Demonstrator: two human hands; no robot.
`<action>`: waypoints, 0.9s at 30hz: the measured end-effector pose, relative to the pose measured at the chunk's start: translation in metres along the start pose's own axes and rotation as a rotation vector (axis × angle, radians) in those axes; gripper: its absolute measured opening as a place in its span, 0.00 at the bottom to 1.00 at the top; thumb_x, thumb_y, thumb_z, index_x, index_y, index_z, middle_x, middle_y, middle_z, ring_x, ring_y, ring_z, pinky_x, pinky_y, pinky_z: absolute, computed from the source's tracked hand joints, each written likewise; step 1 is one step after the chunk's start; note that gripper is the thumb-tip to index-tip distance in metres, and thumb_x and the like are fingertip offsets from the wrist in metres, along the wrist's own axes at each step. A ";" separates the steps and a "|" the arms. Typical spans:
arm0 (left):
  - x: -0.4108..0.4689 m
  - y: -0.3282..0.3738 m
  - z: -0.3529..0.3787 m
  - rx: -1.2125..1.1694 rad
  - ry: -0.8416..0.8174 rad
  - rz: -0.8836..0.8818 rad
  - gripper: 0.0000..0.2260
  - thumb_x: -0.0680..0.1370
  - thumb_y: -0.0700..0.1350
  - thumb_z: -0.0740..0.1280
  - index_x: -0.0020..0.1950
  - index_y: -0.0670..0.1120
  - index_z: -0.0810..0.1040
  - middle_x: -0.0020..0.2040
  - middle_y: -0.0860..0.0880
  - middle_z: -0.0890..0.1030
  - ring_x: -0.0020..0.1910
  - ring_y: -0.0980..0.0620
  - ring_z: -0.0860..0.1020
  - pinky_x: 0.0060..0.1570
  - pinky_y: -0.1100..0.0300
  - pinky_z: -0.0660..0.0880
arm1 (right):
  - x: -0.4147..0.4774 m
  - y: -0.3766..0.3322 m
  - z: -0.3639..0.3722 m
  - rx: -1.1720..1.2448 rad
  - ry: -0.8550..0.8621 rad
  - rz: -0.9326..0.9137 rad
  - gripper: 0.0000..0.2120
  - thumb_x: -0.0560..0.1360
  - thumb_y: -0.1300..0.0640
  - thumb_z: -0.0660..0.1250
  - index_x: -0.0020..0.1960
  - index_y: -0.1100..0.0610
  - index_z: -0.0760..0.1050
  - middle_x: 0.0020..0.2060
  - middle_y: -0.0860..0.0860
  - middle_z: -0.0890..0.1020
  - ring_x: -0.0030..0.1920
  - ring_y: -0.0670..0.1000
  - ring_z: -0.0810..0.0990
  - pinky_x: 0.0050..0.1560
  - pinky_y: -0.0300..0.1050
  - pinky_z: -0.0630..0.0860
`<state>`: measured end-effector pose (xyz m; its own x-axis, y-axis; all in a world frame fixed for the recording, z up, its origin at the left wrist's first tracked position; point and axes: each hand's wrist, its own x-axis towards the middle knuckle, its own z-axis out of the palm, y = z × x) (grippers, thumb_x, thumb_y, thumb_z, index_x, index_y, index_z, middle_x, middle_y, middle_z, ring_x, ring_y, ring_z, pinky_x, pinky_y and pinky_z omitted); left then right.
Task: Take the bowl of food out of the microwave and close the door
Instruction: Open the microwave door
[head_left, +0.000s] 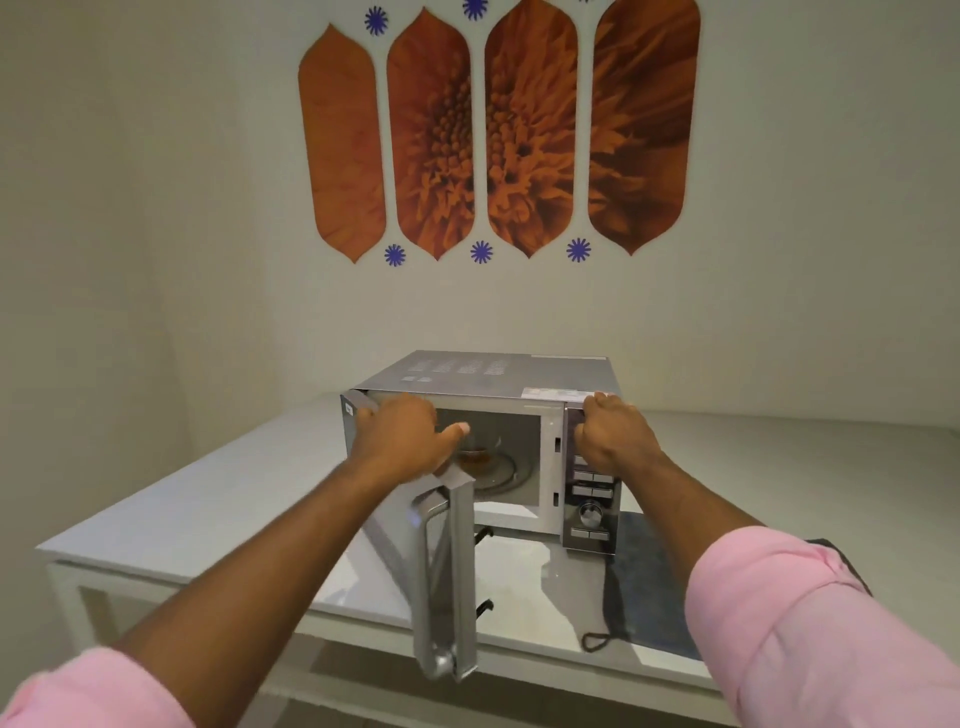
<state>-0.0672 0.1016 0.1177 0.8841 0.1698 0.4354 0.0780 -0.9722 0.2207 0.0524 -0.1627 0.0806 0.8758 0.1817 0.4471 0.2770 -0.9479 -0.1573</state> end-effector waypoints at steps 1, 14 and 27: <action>0.000 -0.004 -0.005 0.064 -0.058 -0.023 0.27 0.80 0.68 0.62 0.39 0.48 0.83 0.40 0.50 0.84 0.50 0.47 0.81 0.69 0.39 0.67 | 0.000 -0.001 0.001 0.004 -0.004 0.006 0.22 0.79 0.52 0.57 0.68 0.61 0.72 0.65 0.58 0.77 0.63 0.58 0.75 0.65 0.55 0.72; -0.019 -0.037 -0.042 0.387 -0.348 -0.040 0.30 0.79 0.72 0.60 0.58 0.46 0.79 0.64 0.47 0.84 0.69 0.43 0.78 0.77 0.38 0.59 | -0.001 -0.005 0.005 -0.080 -0.063 0.031 0.27 0.78 0.47 0.54 0.73 0.59 0.67 0.71 0.58 0.73 0.71 0.59 0.69 0.71 0.61 0.64; -0.021 -0.093 -0.006 0.596 -0.308 -0.217 0.59 0.71 0.82 0.55 0.87 0.45 0.43 0.62 0.44 0.87 0.78 0.32 0.71 0.82 0.33 0.53 | -0.006 -0.005 0.009 -0.107 -0.084 0.026 0.36 0.75 0.43 0.55 0.78 0.60 0.60 0.78 0.58 0.64 0.78 0.60 0.61 0.76 0.64 0.59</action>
<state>-0.0961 0.1895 0.0931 0.9034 0.4019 0.1496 0.4286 -0.8593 -0.2791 0.0496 -0.1572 0.0714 0.9135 0.1735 0.3680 0.2135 -0.9744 -0.0707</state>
